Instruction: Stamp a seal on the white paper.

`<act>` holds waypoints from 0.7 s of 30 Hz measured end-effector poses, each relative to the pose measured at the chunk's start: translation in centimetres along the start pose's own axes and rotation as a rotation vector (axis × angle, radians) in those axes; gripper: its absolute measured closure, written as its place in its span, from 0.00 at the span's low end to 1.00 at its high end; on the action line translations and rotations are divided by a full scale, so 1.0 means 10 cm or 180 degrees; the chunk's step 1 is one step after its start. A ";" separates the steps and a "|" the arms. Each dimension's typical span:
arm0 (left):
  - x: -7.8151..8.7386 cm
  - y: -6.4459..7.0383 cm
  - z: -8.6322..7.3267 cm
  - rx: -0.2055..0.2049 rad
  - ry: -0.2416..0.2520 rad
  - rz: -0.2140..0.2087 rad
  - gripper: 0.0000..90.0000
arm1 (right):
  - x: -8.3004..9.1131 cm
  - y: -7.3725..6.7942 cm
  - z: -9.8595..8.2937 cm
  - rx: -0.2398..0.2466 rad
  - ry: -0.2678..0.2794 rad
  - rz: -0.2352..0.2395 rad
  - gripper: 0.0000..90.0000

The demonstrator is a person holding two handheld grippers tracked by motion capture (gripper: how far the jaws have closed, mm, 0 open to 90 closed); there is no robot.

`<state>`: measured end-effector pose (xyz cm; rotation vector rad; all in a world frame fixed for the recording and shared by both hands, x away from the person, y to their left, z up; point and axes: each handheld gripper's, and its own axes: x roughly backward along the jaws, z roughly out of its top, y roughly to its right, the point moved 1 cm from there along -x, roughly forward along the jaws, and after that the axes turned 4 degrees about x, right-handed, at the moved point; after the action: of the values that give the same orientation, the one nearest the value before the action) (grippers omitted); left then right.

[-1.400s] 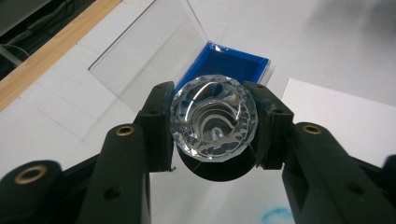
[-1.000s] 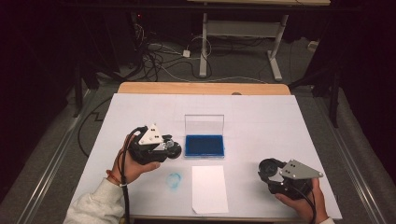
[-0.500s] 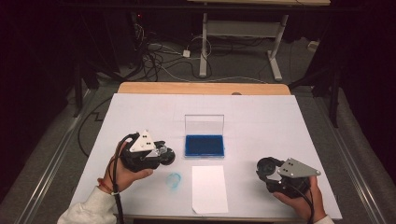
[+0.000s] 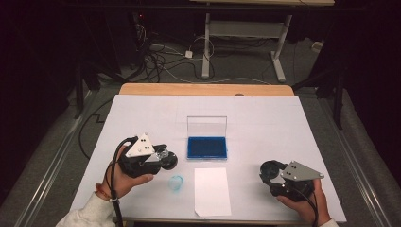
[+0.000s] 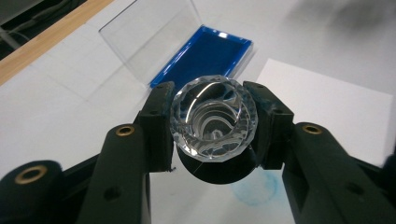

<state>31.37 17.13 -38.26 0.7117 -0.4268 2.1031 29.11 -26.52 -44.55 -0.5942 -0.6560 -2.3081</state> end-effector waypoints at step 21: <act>-0.40 0.41 0.15 -0.0346 -0.0204 -0.0402 0.61 | -0.01 -0.02 0.01 0.0028 -0.0019 0.0029 0.43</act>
<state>30.43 11.44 -39.76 0.7251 -0.5139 1.9279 29.06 -26.26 -44.59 -0.5991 -0.6647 -2.2946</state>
